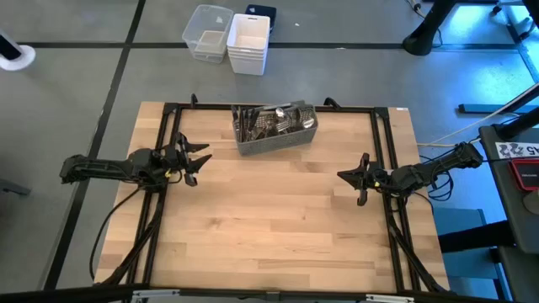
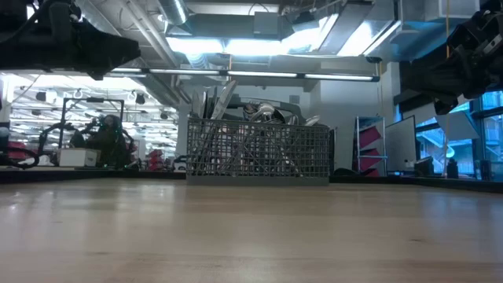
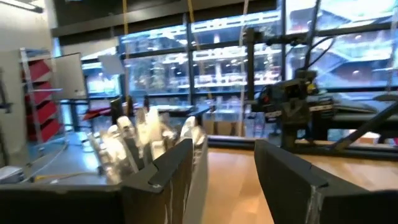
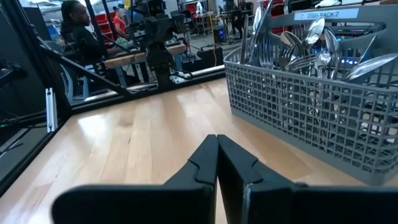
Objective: Sort silverware
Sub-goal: Return to Home Position
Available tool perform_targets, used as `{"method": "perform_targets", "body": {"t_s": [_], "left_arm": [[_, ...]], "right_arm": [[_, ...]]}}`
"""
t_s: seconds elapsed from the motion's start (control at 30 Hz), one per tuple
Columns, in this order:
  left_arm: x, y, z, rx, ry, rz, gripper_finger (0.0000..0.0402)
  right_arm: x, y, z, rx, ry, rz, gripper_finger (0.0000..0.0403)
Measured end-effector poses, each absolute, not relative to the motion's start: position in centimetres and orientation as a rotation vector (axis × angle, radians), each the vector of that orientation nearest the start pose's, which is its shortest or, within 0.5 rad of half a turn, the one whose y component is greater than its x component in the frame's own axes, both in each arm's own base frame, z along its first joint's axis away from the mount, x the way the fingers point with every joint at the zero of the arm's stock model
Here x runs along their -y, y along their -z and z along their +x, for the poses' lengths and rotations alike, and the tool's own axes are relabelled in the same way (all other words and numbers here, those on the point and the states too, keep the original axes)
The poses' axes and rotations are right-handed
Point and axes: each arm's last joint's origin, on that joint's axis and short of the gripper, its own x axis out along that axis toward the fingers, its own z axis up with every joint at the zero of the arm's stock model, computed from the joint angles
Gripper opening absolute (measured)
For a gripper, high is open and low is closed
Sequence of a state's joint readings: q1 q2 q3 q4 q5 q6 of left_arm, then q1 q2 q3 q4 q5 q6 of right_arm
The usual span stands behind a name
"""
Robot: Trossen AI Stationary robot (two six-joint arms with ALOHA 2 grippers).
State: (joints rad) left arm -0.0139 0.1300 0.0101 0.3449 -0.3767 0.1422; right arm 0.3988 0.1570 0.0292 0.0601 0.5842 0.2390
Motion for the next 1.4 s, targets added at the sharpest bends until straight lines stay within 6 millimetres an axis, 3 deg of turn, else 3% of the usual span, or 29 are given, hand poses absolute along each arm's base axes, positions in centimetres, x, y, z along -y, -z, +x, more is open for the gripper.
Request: {"method": "perform_targets", "body": {"t_s": [0.3, 0.6, 1.4], "left_arm": [[-1.4, -17.2, 9.4, 0.053, -0.544, -0.007, 0.0166], [-1.4, -17.1, 9.4, 0.03, -0.552, 0.061, 0.0166], [-1.4, -17.1, 9.4, 0.029, -0.552, 0.062, 0.0166]], "right_arm": [[-2.4, -16.9, 9.8, -0.016, 0.196, 0.19, 0.001], [-2.1, -17.7, 9.1, 0.065, 0.172, 0.177, 0.001], [-2.1, -17.4, 9.1, 0.033, 0.175, 0.16, 0.001]]}}
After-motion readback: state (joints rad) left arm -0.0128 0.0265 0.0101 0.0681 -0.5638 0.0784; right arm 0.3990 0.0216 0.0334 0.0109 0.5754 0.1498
